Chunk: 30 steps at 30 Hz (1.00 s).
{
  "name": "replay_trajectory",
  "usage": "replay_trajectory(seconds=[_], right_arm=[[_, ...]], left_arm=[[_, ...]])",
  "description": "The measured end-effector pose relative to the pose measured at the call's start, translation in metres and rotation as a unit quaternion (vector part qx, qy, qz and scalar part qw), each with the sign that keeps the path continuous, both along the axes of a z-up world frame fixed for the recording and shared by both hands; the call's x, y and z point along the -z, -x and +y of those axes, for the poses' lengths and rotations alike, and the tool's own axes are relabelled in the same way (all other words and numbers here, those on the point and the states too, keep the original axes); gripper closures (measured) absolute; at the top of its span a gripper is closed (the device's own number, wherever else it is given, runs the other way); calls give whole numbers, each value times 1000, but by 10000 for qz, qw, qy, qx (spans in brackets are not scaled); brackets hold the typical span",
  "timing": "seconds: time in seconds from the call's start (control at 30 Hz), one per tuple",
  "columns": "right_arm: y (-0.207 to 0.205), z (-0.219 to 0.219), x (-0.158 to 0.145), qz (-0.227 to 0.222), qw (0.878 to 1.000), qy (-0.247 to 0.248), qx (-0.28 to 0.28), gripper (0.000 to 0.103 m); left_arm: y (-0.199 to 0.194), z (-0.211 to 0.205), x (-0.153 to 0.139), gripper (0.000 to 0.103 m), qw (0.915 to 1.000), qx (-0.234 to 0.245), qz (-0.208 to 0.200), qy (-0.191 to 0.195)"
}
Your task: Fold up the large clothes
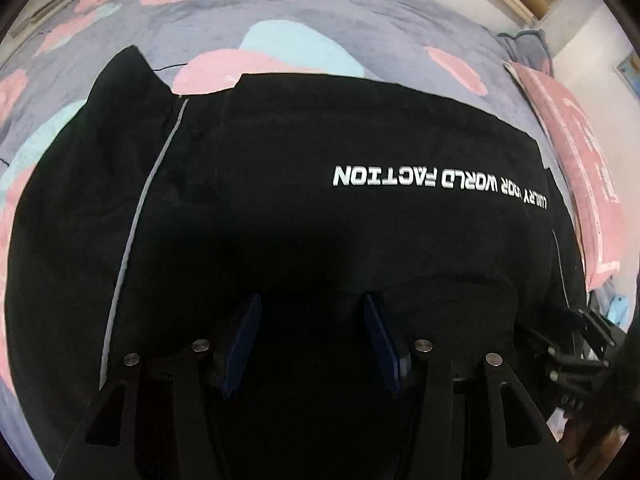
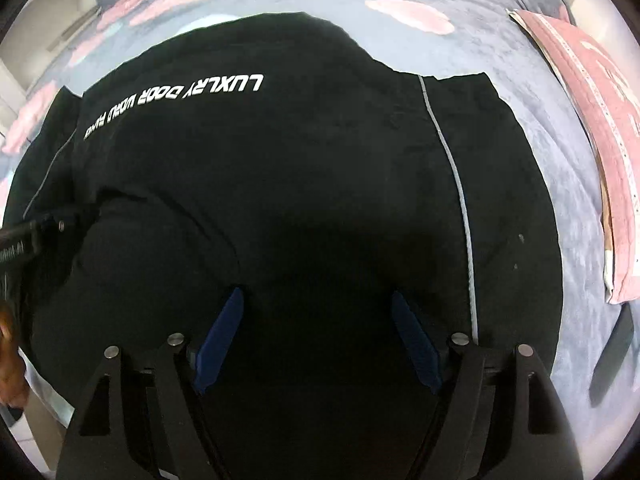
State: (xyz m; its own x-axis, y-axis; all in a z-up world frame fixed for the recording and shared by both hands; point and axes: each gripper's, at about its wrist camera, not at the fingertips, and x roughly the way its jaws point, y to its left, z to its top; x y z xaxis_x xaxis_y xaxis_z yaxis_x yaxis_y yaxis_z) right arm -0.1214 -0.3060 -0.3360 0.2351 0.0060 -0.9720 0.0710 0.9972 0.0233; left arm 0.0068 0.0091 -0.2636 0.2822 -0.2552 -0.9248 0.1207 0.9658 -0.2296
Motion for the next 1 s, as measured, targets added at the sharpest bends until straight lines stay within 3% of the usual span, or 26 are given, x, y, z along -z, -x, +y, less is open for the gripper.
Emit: replay_trajectory(seconds=[0.07, 0.13, 0.23, 0.3, 0.33, 0.43, 0.53, 0.67, 0.83, 0.93, 1.0], right_arm=[[-5, -5, -13, 120, 9996, -232, 92, 25], [-12, -9, -37, -185, 9976, -645, 144, 24], [-30, -6, -53, -455, 9976, -504, 153, 25], [-44, -2, -35, -265, 9991, -270, 209, 23], [-52, -2, -12, 64, 9993, -270, 252, 20], [-56, -7, 24, 121, 9988, -209, 414, 0], [-52, -8, 27, 44, 9987, -230, 459, 0], [-39, -5, 25, -97, 9986, -201, 474, 0], [-15, -17, 6, 268, 9947, -673, 727, 0], [10, -18, -16, 333, 9922, -958, 724, 0], [26, -14, -39, 161, 9935, -927, 639, 0]], left_arm=[[-5, -1, -10, 48, 9998, 57, 110, -138], [-4, -3, -24, 48, 9999, 149, 46, -60], [-5, -1, -49, 48, 9992, 232, -223, 222], [-11, -4, -46, 44, 9993, 318, -90, 176], [-15, -4, -35, 38, 9994, 294, 93, 123], [-23, 9, 3, 31, 9991, 45, 385, 194], [-26, 12, 12, 19, 9993, 101, 128, 349], [-25, -9, 11, 10, 9983, 518, 7, -263], [-25, 3, -11, 10, 9985, 515, 175, -7], [-16, 20, -39, 10, 9988, 472, -120, -92], [-6, 27, -68, 10, 9969, 394, -557, -401]])
